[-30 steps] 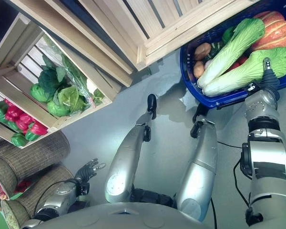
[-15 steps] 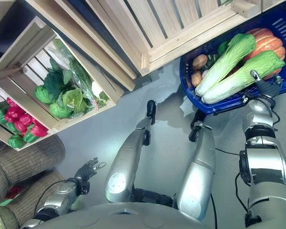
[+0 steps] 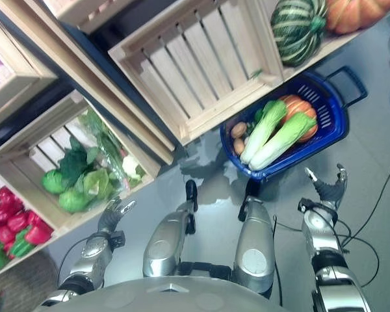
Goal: Pick up fruits and vegetables into the basket
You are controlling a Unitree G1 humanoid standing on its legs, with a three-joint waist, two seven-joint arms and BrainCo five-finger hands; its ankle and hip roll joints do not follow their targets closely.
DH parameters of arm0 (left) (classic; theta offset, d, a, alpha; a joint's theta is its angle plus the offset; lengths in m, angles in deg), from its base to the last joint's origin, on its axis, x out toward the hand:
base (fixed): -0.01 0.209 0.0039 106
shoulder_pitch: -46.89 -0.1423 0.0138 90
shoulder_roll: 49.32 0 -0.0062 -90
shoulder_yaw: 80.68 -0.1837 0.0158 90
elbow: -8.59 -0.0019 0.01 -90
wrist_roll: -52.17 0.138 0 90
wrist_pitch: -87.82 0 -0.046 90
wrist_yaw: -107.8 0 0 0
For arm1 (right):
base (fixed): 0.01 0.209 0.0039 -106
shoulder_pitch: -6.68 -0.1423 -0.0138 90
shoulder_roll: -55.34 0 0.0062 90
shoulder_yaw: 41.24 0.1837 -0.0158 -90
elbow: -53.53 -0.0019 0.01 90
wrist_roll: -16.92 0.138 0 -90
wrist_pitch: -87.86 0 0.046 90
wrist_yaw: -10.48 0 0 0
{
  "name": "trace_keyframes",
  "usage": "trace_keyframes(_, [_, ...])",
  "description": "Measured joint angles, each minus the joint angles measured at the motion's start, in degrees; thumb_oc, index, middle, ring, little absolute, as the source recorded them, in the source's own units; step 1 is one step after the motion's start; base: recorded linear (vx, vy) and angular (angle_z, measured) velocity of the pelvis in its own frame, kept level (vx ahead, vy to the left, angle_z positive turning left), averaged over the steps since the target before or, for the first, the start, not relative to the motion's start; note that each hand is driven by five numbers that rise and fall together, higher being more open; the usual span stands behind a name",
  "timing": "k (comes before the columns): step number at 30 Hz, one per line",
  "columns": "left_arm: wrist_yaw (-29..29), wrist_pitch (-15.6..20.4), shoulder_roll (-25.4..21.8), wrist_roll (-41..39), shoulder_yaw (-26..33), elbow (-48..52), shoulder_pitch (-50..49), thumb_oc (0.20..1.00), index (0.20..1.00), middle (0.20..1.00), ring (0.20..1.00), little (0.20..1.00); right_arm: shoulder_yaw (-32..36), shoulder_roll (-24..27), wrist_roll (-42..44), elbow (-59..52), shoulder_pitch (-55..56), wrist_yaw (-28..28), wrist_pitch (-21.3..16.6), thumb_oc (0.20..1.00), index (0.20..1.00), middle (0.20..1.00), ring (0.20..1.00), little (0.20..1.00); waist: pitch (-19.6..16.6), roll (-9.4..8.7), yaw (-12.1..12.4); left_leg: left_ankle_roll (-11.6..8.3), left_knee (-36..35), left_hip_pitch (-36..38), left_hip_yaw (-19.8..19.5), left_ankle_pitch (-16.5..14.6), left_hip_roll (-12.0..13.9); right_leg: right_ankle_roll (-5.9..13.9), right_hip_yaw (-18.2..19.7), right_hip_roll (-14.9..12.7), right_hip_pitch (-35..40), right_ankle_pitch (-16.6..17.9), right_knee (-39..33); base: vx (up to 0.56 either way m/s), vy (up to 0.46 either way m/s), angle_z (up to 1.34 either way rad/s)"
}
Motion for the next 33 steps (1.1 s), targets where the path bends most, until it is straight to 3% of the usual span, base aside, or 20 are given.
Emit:
trace_keyframes(2, [-1.17,0.12,0.0,0.1,-0.01,-0.42,-2.4,1.0,1.0,1.0,1.0,1.0,-0.12,-1.02,-0.69,0.01,2.59,2.34,-0.32,1.0,1.0,1.0,1.0,1.0,-4.51,-1.6,-0.78,0.15,-0.44,0.41,0.42,-0.53,0.07,0.37,-0.01,0.29,0.85,0.25,-1.75,0.13,0.037,-0.08])
trace_keyframes(6, [-2.1,0.34,1.03,2.28,-0.01,-5.79,-2.52,1.0,1.0,1.0,1.0,1.0,-1.92,-3.11,-0.72,2.23,5.78,8.49,0.38,1.0,1.0,1.0,1.0,1.0,-8.06,-4.0,-1.13,0.56,-2.46,5.24,1.48,-0.88,0.01,1.02,0.08,0.95,6.98,2.49,-7.44,0.11,0.056,-0.08])
trace_keyframes(11, [-2.95,0.32,1.24,3.99,-0.49,-12.3,-1.93,1.0,1.0,1.0,1.0,1.0,-4.55,-9.41,1.23,12.99,5.56,19.27,4.24,1.0,1.0,1.0,1.0,1.0,-13.17,-6.29,-0.83,0.87,-4.52,8.87,2.72,-1.11,-0.41,2.07,0.64,1.27,11.83,4.72,-13.33,0.01,0.049,-0.07])
trace_keyframes(19, [-4.88,0.0,1.92,4.64,-2.58,-18.27,-1.27,1.0,1.0,1.0,1.0,1.0,-6.48,-12.31,5.4,23.61,6.23,28.09,9.55,1.0,1.0,1.0,1.0,1.0,-17.29,-5.76,-0.93,1.23,-4.54,9.91,3.45,-1.52,-0.94,2.43,0.72,1.31,14.96,7.39,-18.43,-0.02,0.043,-0.02])
trace_keyframes(27, [-10.2,-0.61,3.97,4.33,-2.87,-20.22,-1.09,1.0,1.0,1.0,1.0,1.0,-6.6,-13.11,7.31,25.64,5.24,34.71,14.16,1.0,1.0,1.0,1.0,1.0,-18.12,-5.5,-0.71,1.18,-4.78,11.43,5.06,-1.82,-0.89,2.15,0.7,1.17,15.66,7.8,-19.1,-0.01,0.034,-0.12])
trace_keyframes(33, [-12.38,-5.23,4.09,5.21,-3.82,-20.45,-0.47,1.0,1.0,1.0,1.0,1.0,-6.59,-12.29,9.47,27.35,4.78,40.7,20.82,1.0,1.0,1.0,1.0,1.0,-18.62,-5.23,-0.64,1.22,-4.55,12.36,5.34,-1.92,-0.97,2.35,-0.56,0.82,16.53,8.4,-19.1,0.0,0.005,-0.03])
